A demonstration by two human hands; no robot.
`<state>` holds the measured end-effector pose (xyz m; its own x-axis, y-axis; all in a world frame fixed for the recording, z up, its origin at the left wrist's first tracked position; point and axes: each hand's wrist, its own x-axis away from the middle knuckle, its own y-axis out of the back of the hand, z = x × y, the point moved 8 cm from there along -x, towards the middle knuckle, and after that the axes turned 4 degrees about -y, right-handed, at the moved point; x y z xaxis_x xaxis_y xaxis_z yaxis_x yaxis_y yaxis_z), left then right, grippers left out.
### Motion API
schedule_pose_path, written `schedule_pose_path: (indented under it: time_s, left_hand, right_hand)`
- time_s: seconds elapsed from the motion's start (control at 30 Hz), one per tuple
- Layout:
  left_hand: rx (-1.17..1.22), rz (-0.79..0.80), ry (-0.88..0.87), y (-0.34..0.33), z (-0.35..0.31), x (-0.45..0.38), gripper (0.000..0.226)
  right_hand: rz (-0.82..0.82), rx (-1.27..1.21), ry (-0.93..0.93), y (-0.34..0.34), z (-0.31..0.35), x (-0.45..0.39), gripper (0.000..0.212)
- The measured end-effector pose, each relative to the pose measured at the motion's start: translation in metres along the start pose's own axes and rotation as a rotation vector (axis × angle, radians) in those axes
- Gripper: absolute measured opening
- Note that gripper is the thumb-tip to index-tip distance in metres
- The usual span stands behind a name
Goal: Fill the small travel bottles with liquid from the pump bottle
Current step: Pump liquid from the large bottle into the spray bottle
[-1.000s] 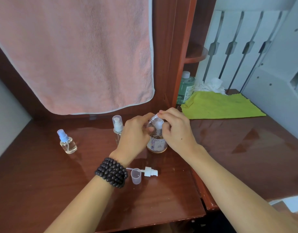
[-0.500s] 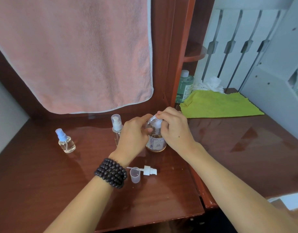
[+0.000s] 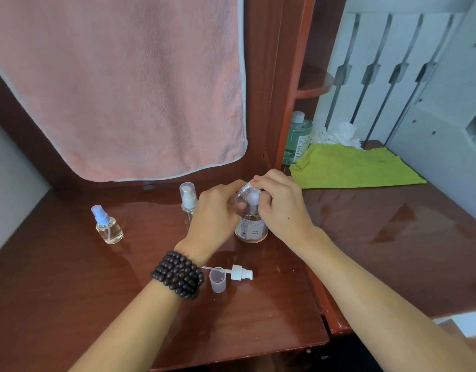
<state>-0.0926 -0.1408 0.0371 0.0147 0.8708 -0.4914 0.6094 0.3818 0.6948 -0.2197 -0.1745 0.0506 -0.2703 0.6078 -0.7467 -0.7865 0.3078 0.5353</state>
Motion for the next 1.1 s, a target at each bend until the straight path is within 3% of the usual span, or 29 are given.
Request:
schedule_pose_path:
  time_s: [0.17, 0.47, 0.83, 1.1]
  left_hand:
    - [-0.002, 0.003, 0.013, -0.004, 0.0, 0.003, 0.032]
    - [-0.018, 0.012, -0.008, 0.002, -0.003, -0.002, 0.028]
    - [-0.009, 0.015, 0.019, -0.005, 0.002, 0.003, 0.031]
    - [-0.014, 0.018, -0.007, 0.002, -0.001, -0.003, 0.029]
  right_hand:
    - [0.043, 0.001, -0.025, -0.004, -0.001, 0.002, 0.039]
    - [-0.036, -0.024, -0.009, 0.006, 0.003, 0.0, 0.041]
    - [0.043, 0.01, -0.023, -0.004, 0.001, 0.001, 0.037]
    - [-0.03, -0.028, -0.001, 0.005, 0.004, 0.0, 0.039]
